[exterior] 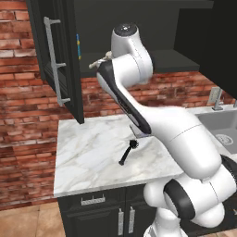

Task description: Pick the dish brush and dish brush from the cabinet and place them on the counter.

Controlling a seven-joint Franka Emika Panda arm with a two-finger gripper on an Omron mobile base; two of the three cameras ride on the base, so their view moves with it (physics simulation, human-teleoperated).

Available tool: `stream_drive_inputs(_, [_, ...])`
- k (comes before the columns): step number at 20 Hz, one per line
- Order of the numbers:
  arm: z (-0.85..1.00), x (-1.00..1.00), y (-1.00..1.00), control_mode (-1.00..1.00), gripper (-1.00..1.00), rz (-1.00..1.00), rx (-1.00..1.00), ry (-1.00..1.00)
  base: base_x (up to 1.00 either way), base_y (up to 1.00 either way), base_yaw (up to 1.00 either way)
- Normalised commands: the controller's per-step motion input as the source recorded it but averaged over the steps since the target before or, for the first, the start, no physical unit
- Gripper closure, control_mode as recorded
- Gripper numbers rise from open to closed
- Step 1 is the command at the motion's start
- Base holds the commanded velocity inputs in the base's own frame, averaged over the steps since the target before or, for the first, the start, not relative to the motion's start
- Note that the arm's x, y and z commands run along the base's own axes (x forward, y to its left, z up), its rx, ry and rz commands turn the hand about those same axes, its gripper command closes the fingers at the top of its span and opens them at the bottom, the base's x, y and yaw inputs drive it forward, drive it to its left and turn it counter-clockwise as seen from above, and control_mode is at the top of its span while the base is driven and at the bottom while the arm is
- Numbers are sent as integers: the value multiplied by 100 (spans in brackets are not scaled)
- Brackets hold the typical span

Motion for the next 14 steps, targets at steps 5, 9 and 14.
stream_drive_inputs(5, [0,31,4,-100,-100,-3,-3,5,0,0,0])
stream_drive_inputs(9, [5,29,5,-100,-100,-2,-3,6,0,0,0])
stream_drive_inputs(14, [3,29,5,-100,-100,-1,-1,2,0,0,0])
